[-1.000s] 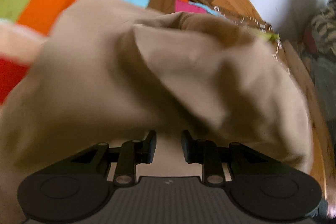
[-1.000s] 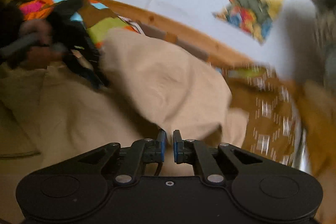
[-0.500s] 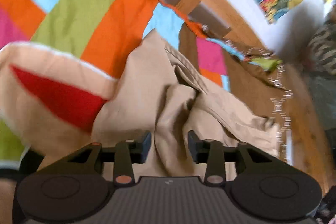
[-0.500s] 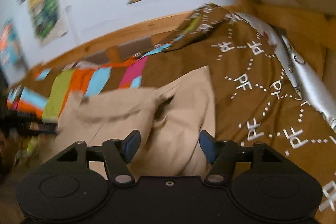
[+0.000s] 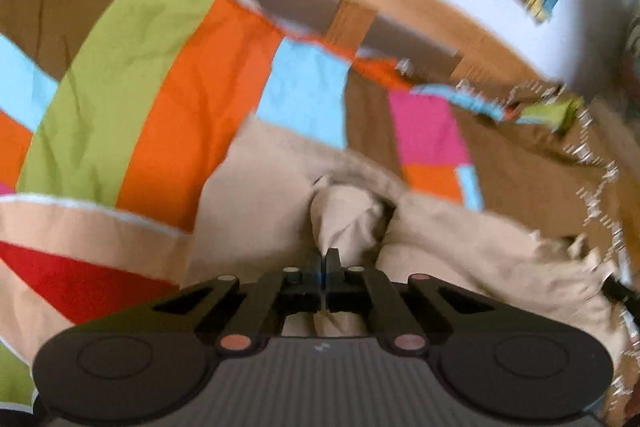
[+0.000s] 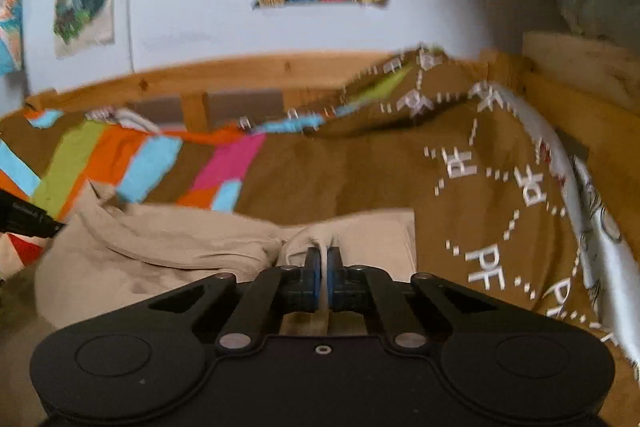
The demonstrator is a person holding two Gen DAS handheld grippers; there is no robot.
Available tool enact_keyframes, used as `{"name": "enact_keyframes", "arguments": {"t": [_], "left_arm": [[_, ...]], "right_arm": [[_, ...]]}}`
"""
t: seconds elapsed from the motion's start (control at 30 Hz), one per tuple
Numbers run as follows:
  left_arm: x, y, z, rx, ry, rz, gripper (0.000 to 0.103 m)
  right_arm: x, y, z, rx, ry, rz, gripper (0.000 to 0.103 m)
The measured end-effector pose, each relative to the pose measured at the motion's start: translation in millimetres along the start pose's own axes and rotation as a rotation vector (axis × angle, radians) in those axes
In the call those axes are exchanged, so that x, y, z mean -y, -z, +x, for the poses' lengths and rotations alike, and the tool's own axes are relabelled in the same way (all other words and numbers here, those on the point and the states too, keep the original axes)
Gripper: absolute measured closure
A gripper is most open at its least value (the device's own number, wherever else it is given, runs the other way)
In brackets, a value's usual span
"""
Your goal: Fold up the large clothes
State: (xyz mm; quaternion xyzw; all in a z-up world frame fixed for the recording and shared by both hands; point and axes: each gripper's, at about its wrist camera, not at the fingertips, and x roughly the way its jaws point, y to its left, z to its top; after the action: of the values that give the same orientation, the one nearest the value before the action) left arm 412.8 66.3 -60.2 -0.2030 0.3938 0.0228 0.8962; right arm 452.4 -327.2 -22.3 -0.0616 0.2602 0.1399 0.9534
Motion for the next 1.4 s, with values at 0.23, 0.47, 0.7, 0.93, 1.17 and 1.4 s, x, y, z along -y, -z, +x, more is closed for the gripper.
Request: {"name": "enact_keyframes", "arguments": {"t": [0.23, 0.47, 0.7, 0.93, 1.17, 1.4], "left_arm": [[-15, 11, -8, -0.009, 0.067, -0.047, 0.098], [13, 28, -62, 0.126, 0.172, 0.131, 0.081], [64, 77, -15, -0.066, 0.149, 0.326, 0.081], [53, 73, 12, -0.129, 0.128, 0.208, 0.088], [33, 82, -42, -0.107, 0.136, 0.214, 0.038], [10, 119, -126, -0.082, 0.108, 0.270, 0.011]], "right_arm": [[-2, 12, -13, 0.018, 0.042, -0.065, 0.083], [-46, 11, -48, 0.097, -0.097, -0.216, 0.068], [-76, 47, -10, -0.076, -0.099, -0.353, 0.066], [-69, 54, -13, -0.095, -0.111, -0.316, 0.053], [-66, 48, -80, -0.065, -0.095, -0.282, 0.020], [-92, 64, -158, -0.104, -0.117, -0.290, 0.004]]}}
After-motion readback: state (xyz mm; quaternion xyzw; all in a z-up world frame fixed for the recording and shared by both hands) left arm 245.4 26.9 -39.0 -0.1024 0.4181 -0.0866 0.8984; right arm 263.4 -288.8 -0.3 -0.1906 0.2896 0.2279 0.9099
